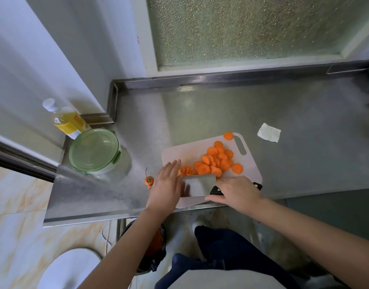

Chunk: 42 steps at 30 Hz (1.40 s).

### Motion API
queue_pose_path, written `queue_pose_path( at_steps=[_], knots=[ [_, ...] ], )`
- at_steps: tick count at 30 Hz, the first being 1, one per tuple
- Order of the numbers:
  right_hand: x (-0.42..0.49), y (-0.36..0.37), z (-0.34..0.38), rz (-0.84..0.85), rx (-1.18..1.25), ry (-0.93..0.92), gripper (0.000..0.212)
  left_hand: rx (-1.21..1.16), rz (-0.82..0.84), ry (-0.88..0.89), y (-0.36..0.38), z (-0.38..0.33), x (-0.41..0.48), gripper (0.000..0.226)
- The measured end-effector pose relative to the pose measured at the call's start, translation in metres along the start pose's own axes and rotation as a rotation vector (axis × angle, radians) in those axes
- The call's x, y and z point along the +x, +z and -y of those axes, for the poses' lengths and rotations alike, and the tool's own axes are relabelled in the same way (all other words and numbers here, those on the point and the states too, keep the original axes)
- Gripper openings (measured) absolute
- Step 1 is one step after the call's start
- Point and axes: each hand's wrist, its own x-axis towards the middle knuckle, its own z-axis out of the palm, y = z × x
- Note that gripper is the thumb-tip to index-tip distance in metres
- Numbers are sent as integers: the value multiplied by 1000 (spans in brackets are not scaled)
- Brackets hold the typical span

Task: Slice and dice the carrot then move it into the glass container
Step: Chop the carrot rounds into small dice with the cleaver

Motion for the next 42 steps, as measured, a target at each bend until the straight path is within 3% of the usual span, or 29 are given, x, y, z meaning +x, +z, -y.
queue_pose_path(
  at_steps=[3, 6, 10, 12, 18, 21, 24, 38, 42],
  knots=[
    [-3, -4, -7, -50, 13, 112, 60, 4, -253, 103, -8, -9, 2, 35],
    [-8, -6, -14, -104, 156, 252, 64, 27, -331, 218, -12, -21, -1, 29],
    [-8, -13, -22, 1, 537, 519, 64, 52, -251, 242, 2, -21, 2, 42],
    [-6, -14, -25, -32, 672, 619, 50, 55, -174, 185, 12, -20, 9, 38],
    [2, -10, -35, -57, 806, 819, 60, 65, 111, 106, 25, -42, 49, 35],
    [5, -8, -38, -48, 829, 852, 62, 71, 188, 76, 29, -53, 70, 44],
    [6, -10, -39, -33, 836, 861, 63, 100, 298, 154, 32, -60, 85, 48],
    [4, -12, -42, 20, 896, 868, 58, 351, 431, 326, 26, -70, 104, 26],
    [3, -9, -43, 11, 921, 855, 58, 303, 519, 304, 24, -68, 108, 24]
  ],
)
